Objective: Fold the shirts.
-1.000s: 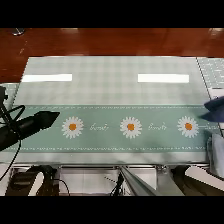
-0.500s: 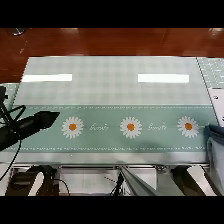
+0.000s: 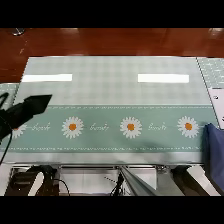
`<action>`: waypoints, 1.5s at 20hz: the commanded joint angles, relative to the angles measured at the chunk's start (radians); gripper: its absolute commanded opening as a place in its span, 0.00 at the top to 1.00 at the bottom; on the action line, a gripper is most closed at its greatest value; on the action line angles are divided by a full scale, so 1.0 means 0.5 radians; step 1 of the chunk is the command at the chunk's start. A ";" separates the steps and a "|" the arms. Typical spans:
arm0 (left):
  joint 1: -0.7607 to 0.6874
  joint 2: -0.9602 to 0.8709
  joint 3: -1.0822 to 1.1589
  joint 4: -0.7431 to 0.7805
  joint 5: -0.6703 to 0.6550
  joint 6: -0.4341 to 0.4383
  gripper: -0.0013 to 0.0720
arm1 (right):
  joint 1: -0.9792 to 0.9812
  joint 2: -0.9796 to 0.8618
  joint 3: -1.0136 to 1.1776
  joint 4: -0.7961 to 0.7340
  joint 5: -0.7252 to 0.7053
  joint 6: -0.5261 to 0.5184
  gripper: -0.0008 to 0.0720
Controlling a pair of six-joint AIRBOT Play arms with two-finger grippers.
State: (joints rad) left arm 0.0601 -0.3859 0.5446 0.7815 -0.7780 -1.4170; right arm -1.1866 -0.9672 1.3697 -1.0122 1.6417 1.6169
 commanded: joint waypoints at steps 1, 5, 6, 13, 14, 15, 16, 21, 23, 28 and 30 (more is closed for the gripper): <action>-0.011 -0.290 0.307 -0.243 0.117 0.219 0.96 | 0.418 -0.102 0.038 1.232 -0.581 -0.298 0.96; -0.333 -1.039 1.141 -0.210 -0.179 0.497 0.96 | 1.588 -0.122 0.075 0.362 -1.057 -0.468 0.96; -0.432 -1.209 1.315 -0.048 -0.206 0.504 0.96 | 1.901 -0.159 0.075 -0.042 -1.067 -0.449 0.96; -0.688 -1.917 1.384 1.114 -0.687 -0.262 0.96 | 2.774 -0.613 -0.462 -1.217 -1.022 0.195 0.96; -0.643 -1.944 1.382 1.132 -0.769 -0.262 0.96 | 2.741 -0.688 -0.479 -1.224 -0.993 0.202 0.96; -0.600 -1.947 1.381 1.131 -0.826 -0.262 0.96 | 2.710 -0.732 -0.477 -1.217 -0.979 0.220 0.96; -0.562 -1.942 1.382 1.131 -0.865 -0.261 0.96 | 2.687 -0.749 -0.477 -1.218 -0.984 0.237 0.96; -0.478 -1.947 1.382 1.131 -0.971 -0.261 0.96 | 2.676 -0.748 -0.477 -1.238 -1.041 0.230 0.96; -0.485 -1.952 1.382 1.130 -0.996 -0.266 0.96 | 2.676 -0.748 -0.477 -1.238 -1.041 0.230 0.96; -0.482 -1.979 1.382 1.130 -0.996 -0.265 0.96 | 2.676 -0.748 -0.477 -1.238 -1.041 0.230 0.96; -0.482 -1.996 1.382 1.130 -0.996 -0.266 0.96 | 2.676 -0.748 -0.477 -1.238 -1.041 0.231 0.96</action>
State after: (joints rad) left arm -0.1818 -1.3746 1.2350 1.3449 -1.2709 -1.5494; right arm 0.1513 -1.3411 1.1316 -1.6283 1.1221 1.7302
